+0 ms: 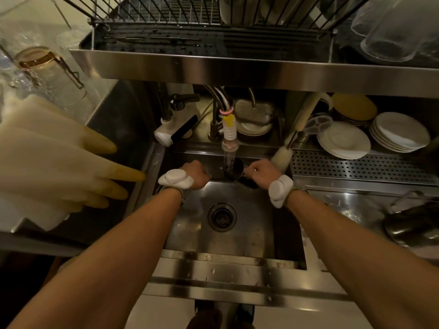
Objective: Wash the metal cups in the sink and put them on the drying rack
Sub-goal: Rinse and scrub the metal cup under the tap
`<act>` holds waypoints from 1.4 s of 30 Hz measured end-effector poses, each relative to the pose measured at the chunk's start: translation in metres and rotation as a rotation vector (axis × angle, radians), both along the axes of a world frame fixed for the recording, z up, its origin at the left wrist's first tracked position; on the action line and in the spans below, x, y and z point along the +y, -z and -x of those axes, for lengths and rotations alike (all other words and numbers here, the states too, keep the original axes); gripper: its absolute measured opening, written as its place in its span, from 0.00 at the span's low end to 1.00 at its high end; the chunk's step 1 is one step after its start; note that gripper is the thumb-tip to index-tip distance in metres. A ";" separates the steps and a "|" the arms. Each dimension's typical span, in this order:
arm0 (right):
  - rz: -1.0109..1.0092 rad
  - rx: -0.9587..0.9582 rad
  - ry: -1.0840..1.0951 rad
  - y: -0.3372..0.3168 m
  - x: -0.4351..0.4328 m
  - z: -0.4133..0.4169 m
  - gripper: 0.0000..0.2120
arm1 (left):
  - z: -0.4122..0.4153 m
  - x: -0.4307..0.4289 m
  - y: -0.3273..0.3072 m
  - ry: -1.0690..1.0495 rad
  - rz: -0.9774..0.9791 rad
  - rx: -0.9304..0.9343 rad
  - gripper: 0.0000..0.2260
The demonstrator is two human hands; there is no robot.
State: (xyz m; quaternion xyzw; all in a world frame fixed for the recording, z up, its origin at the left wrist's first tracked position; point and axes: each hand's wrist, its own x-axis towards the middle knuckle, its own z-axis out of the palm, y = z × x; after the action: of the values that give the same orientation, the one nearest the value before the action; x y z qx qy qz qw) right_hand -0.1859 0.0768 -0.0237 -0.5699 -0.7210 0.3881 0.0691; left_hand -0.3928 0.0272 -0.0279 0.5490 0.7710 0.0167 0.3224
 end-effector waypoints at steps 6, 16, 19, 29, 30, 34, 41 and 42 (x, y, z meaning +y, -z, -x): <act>-0.209 -0.280 -0.082 -0.040 0.006 0.007 0.15 | -0.005 -0.002 -0.019 0.032 -0.064 0.073 0.17; -0.452 -0.617 -0.301 -0.081 0.008 0.025 0.10 | -0.001 0.001 -0.031 0.014 -0.156 0.085 0.17; -0.480 -0.660 -0.364 -0.086 0.010 0.030 0.13 | 0.001 0.003 -0.033 0.019 -0.157 0.070 0.17; -0.220 -0.416 -0.098 -0.057 0.011 0.028 0.15 | 0.010 -0.005 -0.032 0.021 -0.116 0.047 0.19; -0.162 -0.358 -0.065 -0.049 0.009 0.027 0.15 | 0.011 -0.007 -0.030 0.030 -0.108 0.039 0.18; 0.035 -0.015 0.054 -0.017 -0.002 0.037 0.13 | 0.009 -0.015 -0.020 0.054 -0.077 0.037 0.13; 0.171 0.335 0.270 0.027 -0.006 0.018 0.11 | 0.005 -0.012 0.005 0.065 -0.023 0.048 0.11; 0.166 0.347 0.273 0.027 -0.005 0.016 0.11 | 0.004 -0.012 0.008 0.065 -0.015 0.067 0.13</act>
State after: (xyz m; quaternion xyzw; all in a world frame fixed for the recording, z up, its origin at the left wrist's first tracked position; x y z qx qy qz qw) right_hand -0.2022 0.0716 -0.0511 -0.5906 -0.5801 0.5254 0.1967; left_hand -0.3965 0.0152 -0.0357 0.5765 0.7628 -0.0065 0.2928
